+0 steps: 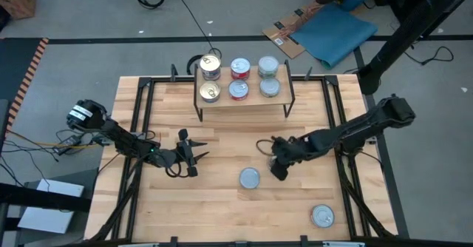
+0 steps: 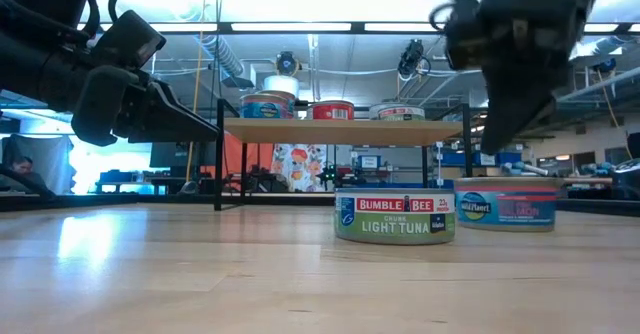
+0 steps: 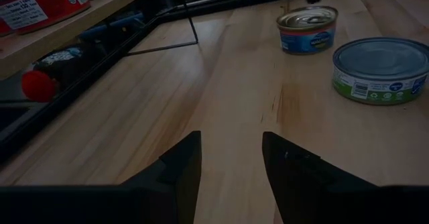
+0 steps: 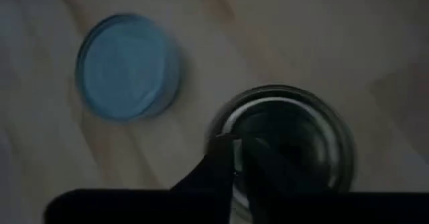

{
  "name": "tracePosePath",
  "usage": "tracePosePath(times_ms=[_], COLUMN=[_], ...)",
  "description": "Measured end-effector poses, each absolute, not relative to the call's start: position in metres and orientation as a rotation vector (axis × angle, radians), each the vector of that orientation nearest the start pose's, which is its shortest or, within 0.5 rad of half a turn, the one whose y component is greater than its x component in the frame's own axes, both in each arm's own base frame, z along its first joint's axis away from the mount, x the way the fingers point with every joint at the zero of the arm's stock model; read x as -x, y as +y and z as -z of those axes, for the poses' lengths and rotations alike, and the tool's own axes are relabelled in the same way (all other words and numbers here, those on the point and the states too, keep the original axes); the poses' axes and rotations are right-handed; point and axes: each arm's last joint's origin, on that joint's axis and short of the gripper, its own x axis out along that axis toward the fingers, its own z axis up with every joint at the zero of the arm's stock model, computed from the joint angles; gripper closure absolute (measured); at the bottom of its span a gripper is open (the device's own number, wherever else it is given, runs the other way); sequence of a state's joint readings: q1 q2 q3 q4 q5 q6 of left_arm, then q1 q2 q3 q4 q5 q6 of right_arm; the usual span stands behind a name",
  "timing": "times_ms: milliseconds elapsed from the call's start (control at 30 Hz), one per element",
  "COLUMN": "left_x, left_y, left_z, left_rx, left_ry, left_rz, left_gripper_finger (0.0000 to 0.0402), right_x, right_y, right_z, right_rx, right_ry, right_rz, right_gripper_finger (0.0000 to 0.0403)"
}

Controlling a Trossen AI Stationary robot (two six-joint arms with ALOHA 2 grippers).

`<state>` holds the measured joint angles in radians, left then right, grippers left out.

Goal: Stack canned seafood by type on shelf
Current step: Stack the blue pink tuna can on top of the other blue pink tuna can on the shelf

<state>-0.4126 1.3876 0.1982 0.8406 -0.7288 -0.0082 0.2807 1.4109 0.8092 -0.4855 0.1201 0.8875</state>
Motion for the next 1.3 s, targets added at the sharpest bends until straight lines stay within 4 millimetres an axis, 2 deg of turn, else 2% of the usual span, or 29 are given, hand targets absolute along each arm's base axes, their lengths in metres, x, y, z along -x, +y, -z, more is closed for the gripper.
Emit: tracePosePath(times_ms=[133, 333, 500, 700, 900, 1133, 1300], left_x=[-0.193, -0.193, -0.193, -0.193, -0.193, -0.193, -0.193], left_y=[-0.064, -0.064, -0.064, -0.064, -0.064, -0.064, -0.064], left_z=[-0.127, -0.127, -0.127, -0.127, -0.127, -0.127, -0.127], left_rx=[-0.181, -0.181, -0.182, -0.181, -0.180, -0.178, -0.178], left_ry=[0.293, 0.294, 0.294, 0.294, 0.294, 0.295, 0.295], left_rz=[-0.314, -0.314, -0.314, -0.314, -0.314, -0.305, -0.305], left_gripper_finger=[0.0238, 0.0238, 0.0238, 0.0238, 0.0238, 0.0238, 0.0238], right_x=[-0.267, -0.285, -0.290, -0.296, -0.289, -0.287, -0.285], right_y=[0.091, 0.125, 0.134, 0.147, 0.143, 0.137, 0.130], right_z=[-0.199, -0.182, -0.169, -0.179, -0.186, -0.170, -0.162], right_rx=[-0.456, -0.252, -0.078, 0.027, 0.077, 0.123, 0.138], right_ry=[1.100, 1.242, 1.354, 1.360, 1.402, 1.447, 1.456], right_rz=[0.265, 0.205, 0.338, 0.372, 0.434, 0.400, 0.402], right_gripper_finger=[0.0322, 0.0274, 0.0271, 0.0270, 0.0270, 0.0276, 0.0299])
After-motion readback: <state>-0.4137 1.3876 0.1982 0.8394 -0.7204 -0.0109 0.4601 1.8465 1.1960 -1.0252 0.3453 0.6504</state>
